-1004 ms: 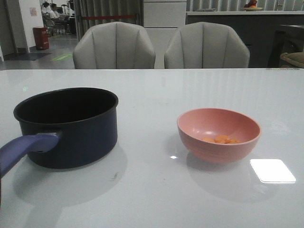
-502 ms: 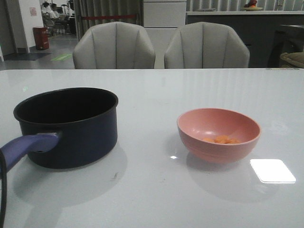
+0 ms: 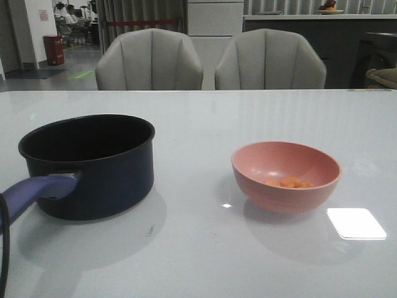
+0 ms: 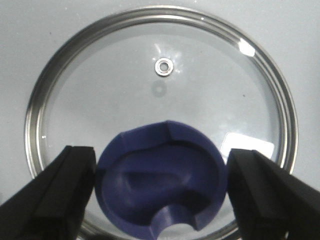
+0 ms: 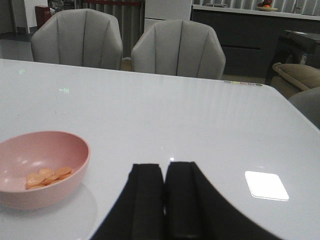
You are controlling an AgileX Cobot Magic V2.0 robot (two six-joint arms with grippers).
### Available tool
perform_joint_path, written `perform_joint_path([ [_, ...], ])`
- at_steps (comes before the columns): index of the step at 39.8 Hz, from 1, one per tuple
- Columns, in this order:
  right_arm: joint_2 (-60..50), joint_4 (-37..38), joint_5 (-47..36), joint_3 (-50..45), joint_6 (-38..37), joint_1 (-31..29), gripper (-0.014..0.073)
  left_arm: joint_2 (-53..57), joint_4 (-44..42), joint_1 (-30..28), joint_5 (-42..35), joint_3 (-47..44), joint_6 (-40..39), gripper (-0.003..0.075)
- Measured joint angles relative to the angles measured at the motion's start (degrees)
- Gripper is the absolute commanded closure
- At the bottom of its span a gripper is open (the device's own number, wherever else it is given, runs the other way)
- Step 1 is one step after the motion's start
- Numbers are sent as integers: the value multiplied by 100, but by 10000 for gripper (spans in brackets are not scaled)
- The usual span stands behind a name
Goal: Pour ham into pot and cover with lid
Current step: 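Lift the glass lid off the saucepan with the left gripper and set it aside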
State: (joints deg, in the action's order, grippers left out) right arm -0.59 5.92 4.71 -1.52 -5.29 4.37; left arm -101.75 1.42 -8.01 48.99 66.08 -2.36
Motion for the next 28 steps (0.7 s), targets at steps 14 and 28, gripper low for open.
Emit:
perform_joint_path([
  [14,0,0,0,0,0,0,454,1264,0,751,89,70,236,211],
  [28,0,0,0,0,0,0,454,3418,1,1321,-240,-180,236,211],
])
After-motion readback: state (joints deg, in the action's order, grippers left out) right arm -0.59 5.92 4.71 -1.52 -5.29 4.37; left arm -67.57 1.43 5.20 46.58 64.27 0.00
